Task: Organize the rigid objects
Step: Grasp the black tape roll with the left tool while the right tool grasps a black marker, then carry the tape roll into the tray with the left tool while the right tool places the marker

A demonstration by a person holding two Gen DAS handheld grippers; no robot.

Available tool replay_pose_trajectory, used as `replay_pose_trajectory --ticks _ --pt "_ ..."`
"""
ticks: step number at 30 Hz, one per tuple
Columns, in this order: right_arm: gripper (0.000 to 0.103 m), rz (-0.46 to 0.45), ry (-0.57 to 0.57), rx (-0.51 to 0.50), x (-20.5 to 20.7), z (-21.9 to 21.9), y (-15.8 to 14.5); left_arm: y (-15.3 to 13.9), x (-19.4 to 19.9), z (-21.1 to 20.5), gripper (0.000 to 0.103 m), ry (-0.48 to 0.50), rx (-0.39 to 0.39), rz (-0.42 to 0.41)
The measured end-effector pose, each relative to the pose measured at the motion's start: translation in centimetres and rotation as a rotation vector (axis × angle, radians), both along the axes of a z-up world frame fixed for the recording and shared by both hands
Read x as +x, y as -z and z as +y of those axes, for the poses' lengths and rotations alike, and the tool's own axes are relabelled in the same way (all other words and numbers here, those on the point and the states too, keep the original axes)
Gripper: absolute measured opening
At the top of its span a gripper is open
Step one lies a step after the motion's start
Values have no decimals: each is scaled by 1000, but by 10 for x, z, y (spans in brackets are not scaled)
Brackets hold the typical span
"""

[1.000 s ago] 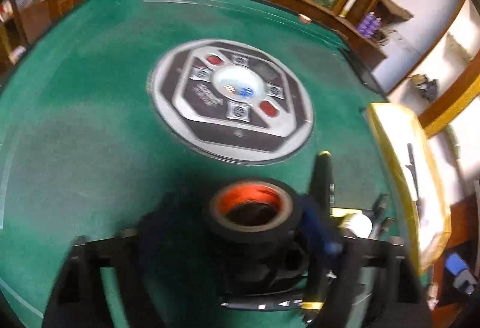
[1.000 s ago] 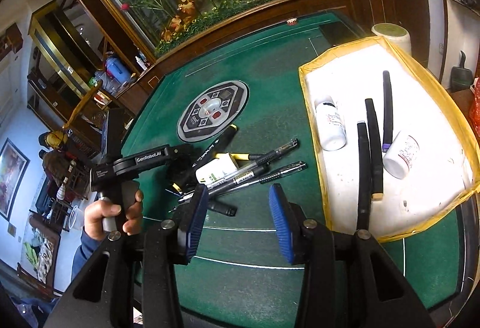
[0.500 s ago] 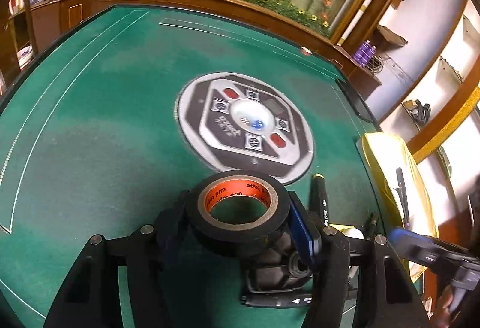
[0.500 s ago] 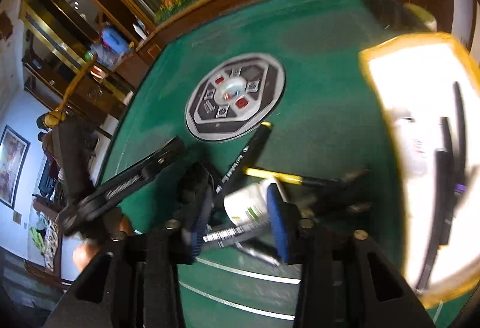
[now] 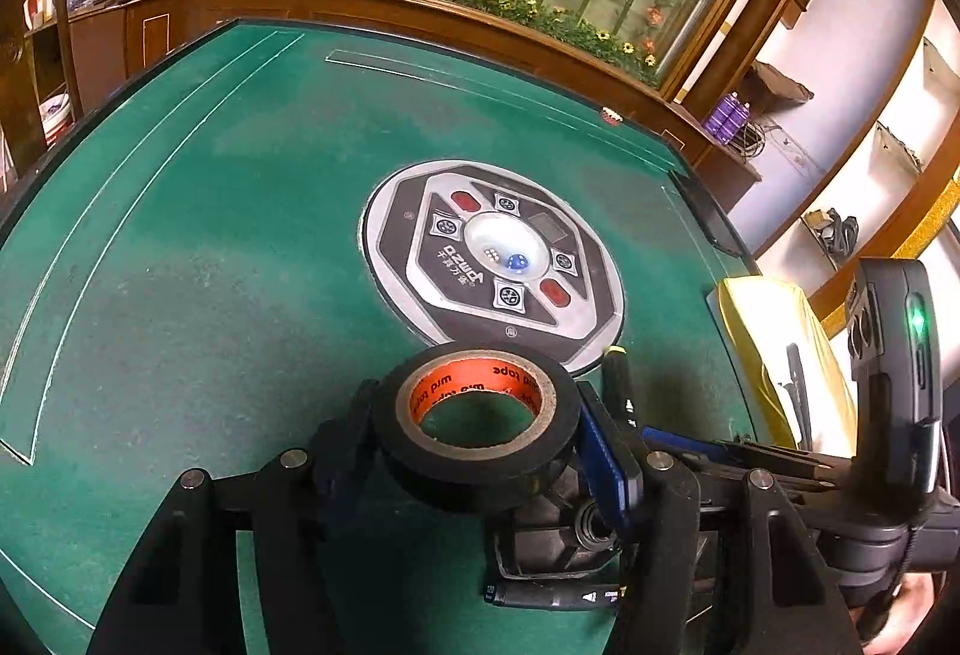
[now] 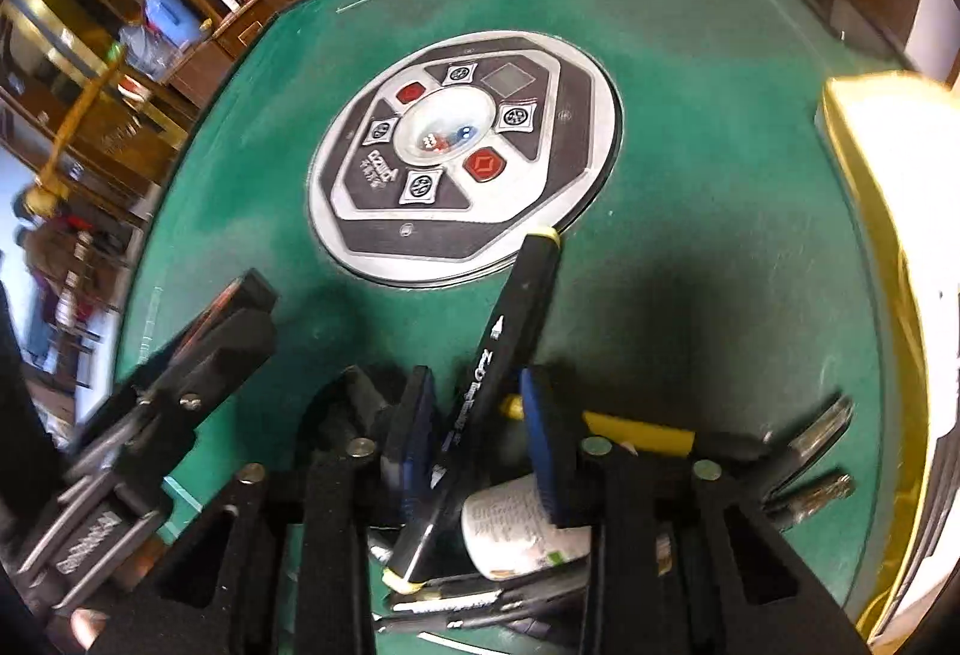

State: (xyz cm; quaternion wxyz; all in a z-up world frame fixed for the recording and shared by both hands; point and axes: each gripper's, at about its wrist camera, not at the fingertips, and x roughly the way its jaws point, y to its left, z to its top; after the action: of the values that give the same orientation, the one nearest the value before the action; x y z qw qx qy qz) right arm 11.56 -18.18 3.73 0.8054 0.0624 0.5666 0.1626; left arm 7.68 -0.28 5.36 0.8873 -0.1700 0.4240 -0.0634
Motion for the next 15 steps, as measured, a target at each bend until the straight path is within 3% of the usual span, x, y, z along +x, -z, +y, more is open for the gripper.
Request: replay_pose_trajectory --ticks 5,15 --pt "15 2 19 108 -1 -15 1 2 1 -1 66 -1 9 5" --pt "14 -121 17 357 -48 -52 -42 0 -2 -10 66 26 30 -27"
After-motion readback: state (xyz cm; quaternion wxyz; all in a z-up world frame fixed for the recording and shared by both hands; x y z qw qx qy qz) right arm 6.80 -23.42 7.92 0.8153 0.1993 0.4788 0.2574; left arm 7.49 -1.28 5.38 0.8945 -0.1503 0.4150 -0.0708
